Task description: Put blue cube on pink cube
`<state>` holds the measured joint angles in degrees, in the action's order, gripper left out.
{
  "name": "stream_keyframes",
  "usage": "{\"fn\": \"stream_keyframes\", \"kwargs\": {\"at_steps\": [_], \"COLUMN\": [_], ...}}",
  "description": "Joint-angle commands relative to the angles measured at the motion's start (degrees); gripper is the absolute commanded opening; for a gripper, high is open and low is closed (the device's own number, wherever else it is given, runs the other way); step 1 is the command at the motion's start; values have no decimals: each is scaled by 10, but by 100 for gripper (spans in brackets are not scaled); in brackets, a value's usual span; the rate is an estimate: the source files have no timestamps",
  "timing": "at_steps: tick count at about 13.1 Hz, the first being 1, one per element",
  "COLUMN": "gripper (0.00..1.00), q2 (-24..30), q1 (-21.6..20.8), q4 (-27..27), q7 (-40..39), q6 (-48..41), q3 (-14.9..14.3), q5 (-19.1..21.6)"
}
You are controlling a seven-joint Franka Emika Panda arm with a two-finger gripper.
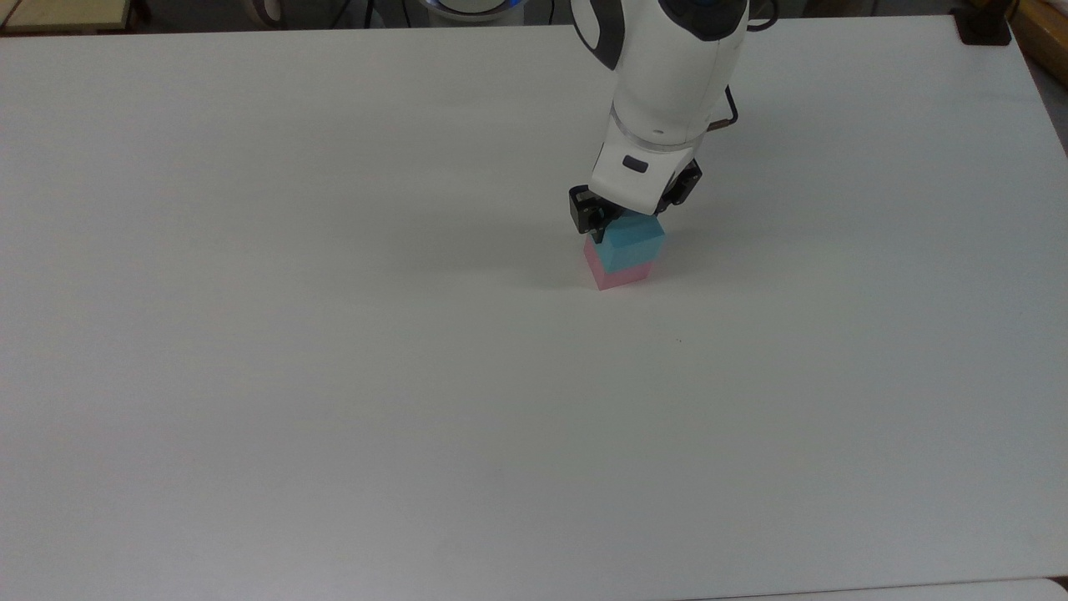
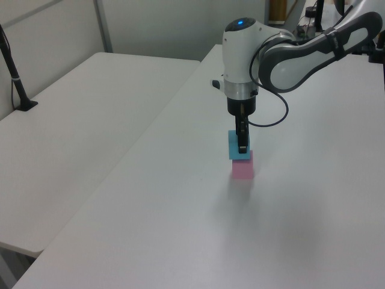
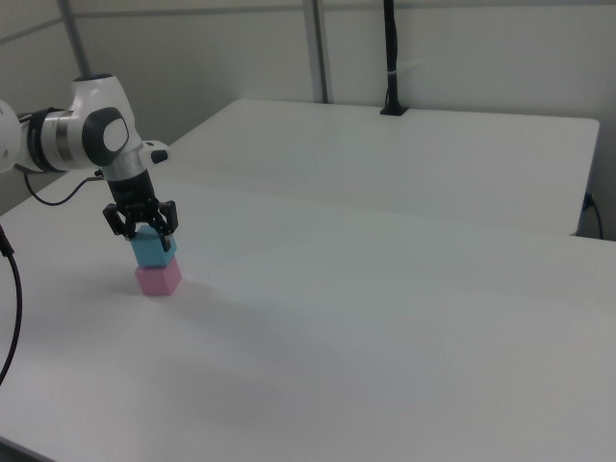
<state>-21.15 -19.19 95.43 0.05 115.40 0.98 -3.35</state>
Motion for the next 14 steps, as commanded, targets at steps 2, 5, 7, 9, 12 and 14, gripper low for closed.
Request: {"fn": "stream_keyframes", "kwargs": {"at_steps": [2, 5, 7, 9, 12, 14], "gripper": [25, 100, 100, 100, 100, 100], "q2": [15, 20, 24, 31, 56, 80], "q1": [-9, -7, -7, -7, -5, -6], "q4": [32, 37, 37, 36, 34, 19], "q7": [-7, -2, -1, -1, 0, 0], "q6": [17, 21, 20, 15, 0, -33], "q3": [-4, -5, -5, -5, -5, -5], "q5": [-7, -7, -7, -7, -4, -1]}}
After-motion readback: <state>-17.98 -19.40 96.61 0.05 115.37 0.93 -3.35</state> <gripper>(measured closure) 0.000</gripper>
